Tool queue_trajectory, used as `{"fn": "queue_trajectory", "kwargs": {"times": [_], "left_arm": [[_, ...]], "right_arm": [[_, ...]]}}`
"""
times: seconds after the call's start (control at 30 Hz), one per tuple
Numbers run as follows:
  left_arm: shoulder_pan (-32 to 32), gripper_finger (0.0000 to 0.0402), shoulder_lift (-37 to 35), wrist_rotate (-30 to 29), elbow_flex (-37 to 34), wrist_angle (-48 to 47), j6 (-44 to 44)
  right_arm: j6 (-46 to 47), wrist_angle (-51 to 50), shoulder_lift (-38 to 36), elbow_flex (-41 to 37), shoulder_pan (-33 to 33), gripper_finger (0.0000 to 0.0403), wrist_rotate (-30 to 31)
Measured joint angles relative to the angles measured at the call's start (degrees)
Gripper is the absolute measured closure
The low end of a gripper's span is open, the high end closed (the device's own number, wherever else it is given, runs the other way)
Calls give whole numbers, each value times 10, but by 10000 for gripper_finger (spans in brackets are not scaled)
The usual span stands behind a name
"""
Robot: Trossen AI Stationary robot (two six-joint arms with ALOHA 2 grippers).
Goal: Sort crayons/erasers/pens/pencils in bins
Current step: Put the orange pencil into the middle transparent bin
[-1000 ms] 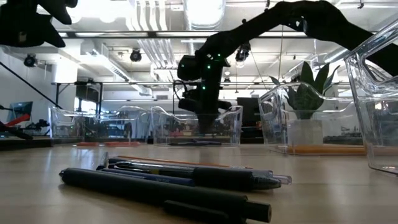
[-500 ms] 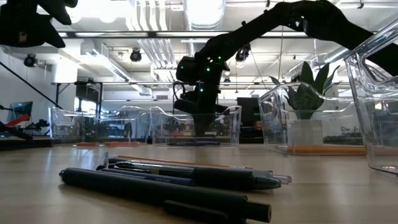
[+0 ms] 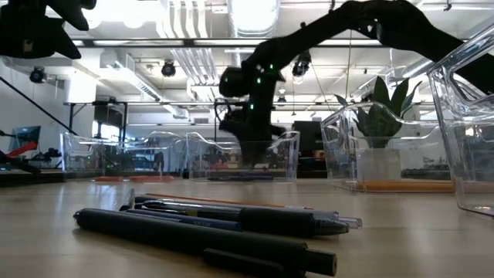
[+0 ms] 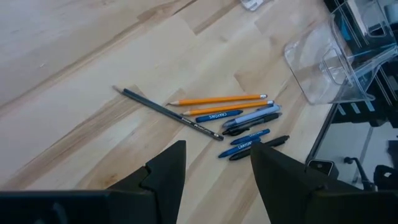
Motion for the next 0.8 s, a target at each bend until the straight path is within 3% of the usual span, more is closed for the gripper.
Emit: {"fn": "queue_trajectory", "kwargs": {"times": [0.4,0.7,0.8], "left_arm": [[0,233,0,0,0,0,21],[0,233,0,0,-1,-9,51],[0,233,0,18,-1,-18,61]], "right_arm": [[22,-163,-61,134,31,278,-2],[63,-184,-127,96,172,293,4],[85,-163,-137,74,231,296,57]]}}
